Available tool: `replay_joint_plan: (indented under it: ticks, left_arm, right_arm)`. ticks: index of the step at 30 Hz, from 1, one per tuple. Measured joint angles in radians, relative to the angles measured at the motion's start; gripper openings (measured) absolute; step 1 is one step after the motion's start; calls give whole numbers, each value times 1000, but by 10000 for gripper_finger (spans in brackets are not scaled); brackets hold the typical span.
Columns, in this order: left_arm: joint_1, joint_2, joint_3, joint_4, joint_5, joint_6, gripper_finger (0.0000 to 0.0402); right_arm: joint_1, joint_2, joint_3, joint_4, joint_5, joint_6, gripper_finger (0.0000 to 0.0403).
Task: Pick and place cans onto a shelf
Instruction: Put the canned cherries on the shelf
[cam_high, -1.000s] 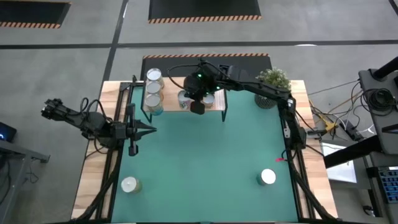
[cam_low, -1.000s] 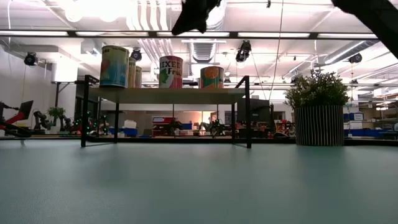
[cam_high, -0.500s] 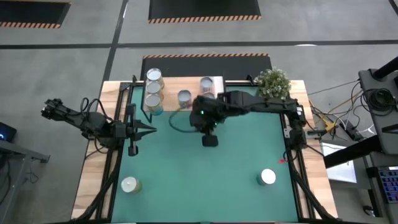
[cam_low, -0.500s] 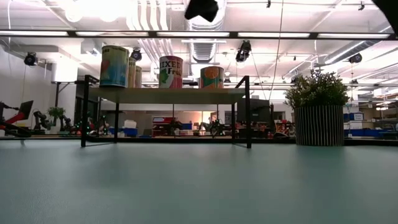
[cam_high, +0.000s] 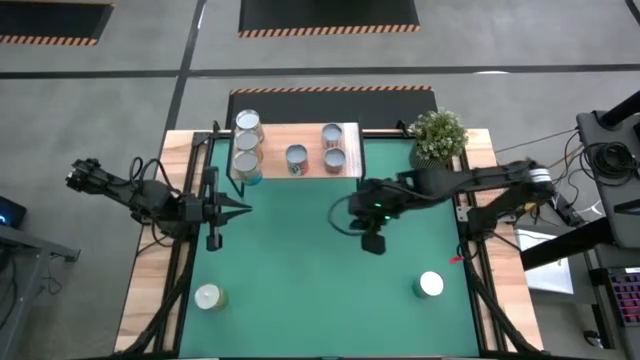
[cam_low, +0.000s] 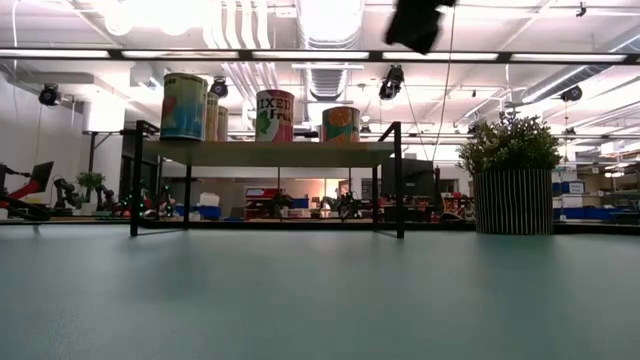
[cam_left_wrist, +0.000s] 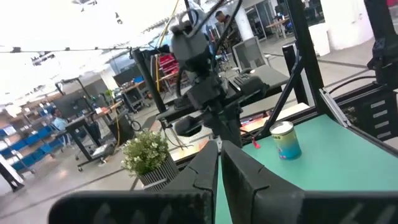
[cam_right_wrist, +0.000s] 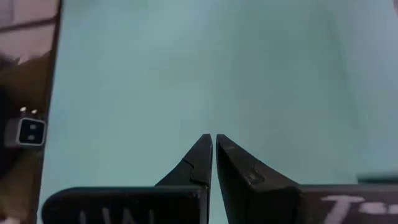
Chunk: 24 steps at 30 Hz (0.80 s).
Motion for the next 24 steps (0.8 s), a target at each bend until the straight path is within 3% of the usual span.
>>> replay_joint_plan:
  ticks: [4, 10, 15, 18, 24]
  left_arm:
    - [0, 0, 0, 16, -1, 45, 4]
    - [0, 0, 0, 77, -2, 111, 4]
    - [0, 0, 0, 83, -2, 135, 4]
    - [0, 0, 0, 83, -2, 144, 4]
    - [0, 0, 0, 82, -2, 145, 4]
  right_arm:
    - [37, -131, -127, -41, 77, 176, 13]
    - [125, -268, -210, -201, 43, 585, 13]
    - [273, -290, -228, -370, -21, 984, 13]
    - [374, -276, -251, -383, -58, 1199, 13]
    - [521, -259, -283, -366, -61, 1446, 13]
